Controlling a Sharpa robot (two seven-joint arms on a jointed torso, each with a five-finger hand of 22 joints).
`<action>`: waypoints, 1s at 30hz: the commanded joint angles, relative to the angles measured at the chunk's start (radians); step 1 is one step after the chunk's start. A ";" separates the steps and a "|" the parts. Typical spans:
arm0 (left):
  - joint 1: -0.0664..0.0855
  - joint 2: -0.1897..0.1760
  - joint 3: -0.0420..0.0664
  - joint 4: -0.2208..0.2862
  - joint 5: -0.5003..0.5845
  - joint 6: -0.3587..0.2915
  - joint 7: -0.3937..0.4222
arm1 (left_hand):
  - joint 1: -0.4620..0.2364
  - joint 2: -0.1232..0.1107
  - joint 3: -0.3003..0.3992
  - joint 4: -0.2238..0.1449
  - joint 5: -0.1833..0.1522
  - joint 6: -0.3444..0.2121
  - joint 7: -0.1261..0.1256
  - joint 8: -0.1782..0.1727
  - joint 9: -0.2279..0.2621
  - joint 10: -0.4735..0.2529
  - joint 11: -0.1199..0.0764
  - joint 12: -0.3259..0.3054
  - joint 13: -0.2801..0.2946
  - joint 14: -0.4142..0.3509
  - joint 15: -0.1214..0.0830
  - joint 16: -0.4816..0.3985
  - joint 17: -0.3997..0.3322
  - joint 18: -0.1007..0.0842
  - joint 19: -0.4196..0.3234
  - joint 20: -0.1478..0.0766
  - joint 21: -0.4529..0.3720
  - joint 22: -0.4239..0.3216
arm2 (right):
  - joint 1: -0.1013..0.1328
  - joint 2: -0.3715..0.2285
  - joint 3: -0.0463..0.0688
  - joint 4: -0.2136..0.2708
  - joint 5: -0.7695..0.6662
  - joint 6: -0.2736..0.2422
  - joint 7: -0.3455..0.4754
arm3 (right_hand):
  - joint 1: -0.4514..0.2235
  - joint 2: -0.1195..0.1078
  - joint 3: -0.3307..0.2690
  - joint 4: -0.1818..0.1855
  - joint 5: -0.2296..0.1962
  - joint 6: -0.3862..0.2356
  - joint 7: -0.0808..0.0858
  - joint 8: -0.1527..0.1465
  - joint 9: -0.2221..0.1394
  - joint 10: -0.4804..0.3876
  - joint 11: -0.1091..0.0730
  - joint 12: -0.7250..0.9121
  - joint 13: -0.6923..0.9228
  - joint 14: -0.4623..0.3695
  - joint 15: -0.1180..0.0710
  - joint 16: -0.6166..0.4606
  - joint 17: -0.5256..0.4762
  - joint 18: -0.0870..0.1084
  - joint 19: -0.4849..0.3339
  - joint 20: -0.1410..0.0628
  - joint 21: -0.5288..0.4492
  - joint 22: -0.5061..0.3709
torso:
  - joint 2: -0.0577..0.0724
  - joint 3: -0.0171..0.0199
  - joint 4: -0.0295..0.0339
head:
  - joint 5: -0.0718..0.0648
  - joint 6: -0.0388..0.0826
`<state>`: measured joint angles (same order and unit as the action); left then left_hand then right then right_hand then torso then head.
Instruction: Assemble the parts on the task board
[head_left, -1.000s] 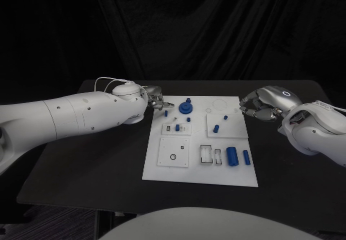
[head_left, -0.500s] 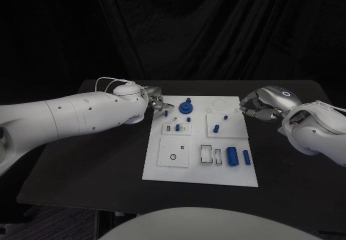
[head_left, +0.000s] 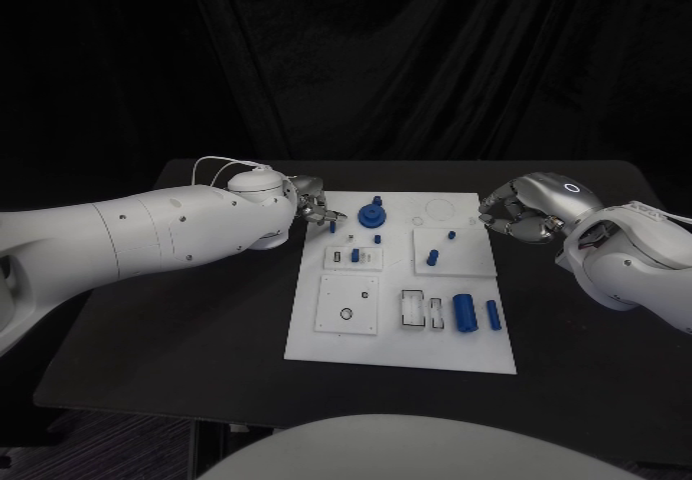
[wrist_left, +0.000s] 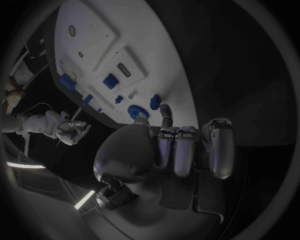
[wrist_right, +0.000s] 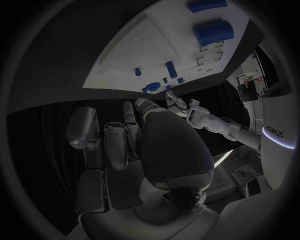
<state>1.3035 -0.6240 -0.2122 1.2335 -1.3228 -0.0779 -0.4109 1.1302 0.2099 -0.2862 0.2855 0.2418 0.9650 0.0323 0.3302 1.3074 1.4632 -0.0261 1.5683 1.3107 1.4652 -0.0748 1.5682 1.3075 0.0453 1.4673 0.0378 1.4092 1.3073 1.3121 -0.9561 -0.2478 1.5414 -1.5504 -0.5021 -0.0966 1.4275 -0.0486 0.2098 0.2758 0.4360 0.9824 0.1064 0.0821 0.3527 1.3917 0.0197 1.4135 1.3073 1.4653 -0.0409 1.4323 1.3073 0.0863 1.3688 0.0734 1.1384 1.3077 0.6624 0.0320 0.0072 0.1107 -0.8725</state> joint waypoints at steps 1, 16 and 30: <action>-0.003 0.003 0.001 -0.001 0.004 -0.001 0.009 | 0.014 -0.001 0.005 0.001 0.011 0.007 0.002 -0.009 0.006 0.108 -0.004 0.002 0.260 0.106 0.000 0.003 0.263 -0.004 0.017 0.000 -0.006 0.209 | -0.001 -0.001 0.001 0.001 -0.003 0.006 -0.012 | -0.005 -0.004 0.007 -0.001 0.006 0.003 0.000 -0.006 -0.001 0.005 -0.001 0.001 0.095 0.050 0.002 -0.001 0.178 0.003 0.001 0.000 -0.003 0.145 | 0.000 0.0005 -0.0002 | -0.001 0.000; -0.013 0.010 0.001 -0.009 0.004 0.003 0.012 | 0.027 -0.002 0.011 0.000 0.026 0.007 0.003 -0.018 0.004 0.108 -0.003 0.002 0.260 0.106 0.001 0.003 0.263 -0.003 0.013 0.001 -0.013 0.207 | -0.001 -0.001 0.001 0.000 -0.003 0.006 -0.012 | -0.004 -0.004 0.008 -0.001 0.007 0.003 0.000 -0.006 -0.001 0.003 -0.001 0.000 0.094 0.050 0.002 -0.002 0.178 0.003 0.000 0.000 -0.004 0.144 | 0.000 -0.0005 0.0008 | -0.002 0.000; -0.017 0.019 0.001 -0.012 0.004 0.002 0.020 | 0.050 -0.004 0.024 0.001 0.082 0.014 0.002 -0.035 0.004 0.108 -0.003 0.002 0.260 0.106 0.001 0.003 0.263 -0.002 0.011 0.002 -0.016 0.206 | -0.001 0.000 0.001 0.000 -0.003 0.007 -0.013 | -0.004 -0.004 0.009 -0.001 0.009 0.003 0.000 -0.006 -0.001 0.002 -0.001 -0.001 0.093 0.050 0.002 -0.003 0.177 0.003 0.001 0.000 -0.004 0.145 | 0.000 0.0004 -0.0003 | 0.000 0.000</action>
<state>1.2879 -0.6084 -0.2122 1.2212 -1.3228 -0.0783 -0.4067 1.1704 0.2027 -0.2680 0.2866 0.3198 0.9722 0.0323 0.2981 1.3074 1.4613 -0.0243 1.5722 1.3105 1.4651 -0.0748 1.5681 1.3074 0.0454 1.4672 0.0378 1.3963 1.3073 1.3121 -0.9562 -0.2478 1.5407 -1.5503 -0.4993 -0.0967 1.4275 -0.0486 0.2127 0.2729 0.4409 0.9824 0.1064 0.0821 0.3529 1.3916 0.0197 1.4135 1.3073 1.4652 -0.0409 1.4323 1.3073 0.0862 1.3688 0.0734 1.1384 1.3074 0.6622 0.0323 0.0072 0.1091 -0.8725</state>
